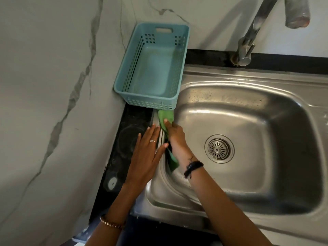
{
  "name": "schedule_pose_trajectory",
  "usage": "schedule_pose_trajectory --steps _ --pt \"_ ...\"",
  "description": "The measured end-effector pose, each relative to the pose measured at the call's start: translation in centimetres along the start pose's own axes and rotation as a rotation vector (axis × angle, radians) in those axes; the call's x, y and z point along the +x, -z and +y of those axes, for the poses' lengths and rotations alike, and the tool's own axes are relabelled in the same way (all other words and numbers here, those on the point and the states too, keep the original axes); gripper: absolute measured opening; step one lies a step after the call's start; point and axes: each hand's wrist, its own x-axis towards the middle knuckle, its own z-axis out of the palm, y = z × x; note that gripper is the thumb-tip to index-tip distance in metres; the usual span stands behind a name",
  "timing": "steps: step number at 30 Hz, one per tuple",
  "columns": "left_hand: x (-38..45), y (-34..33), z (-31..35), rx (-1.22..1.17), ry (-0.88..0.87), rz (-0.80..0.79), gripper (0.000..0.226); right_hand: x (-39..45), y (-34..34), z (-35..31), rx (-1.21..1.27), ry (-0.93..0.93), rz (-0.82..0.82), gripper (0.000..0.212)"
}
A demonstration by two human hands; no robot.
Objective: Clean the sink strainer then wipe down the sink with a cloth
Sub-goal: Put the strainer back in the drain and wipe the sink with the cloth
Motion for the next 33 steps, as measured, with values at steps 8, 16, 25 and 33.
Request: schedule_pose_trajectory --steps 8,16,25,33 --pt "0.9 -0.1 0.5 0.094 -0.026 0.004 0.053 -1.6 0.7 3.5 0.108 0.139 -0.046 0.030" --pt "2.7 -0.4 1.2 0.129 -0.056 0.043 0.052 2.0 0.4 1.3 0.422 -0.013 -0.038 0.034" --pt "3.0 -2.1 2.7 0.479 -0.061 -0.030 0.052 9.5 2.3 -4.4 0.376 -0.067 0.249 0.021" --pt "4.2 -2.8 2.8 0.688 -0.118 -0.011 0.058 11.6 4.1 -6.3 0.457 0.080 0.436 0.030"
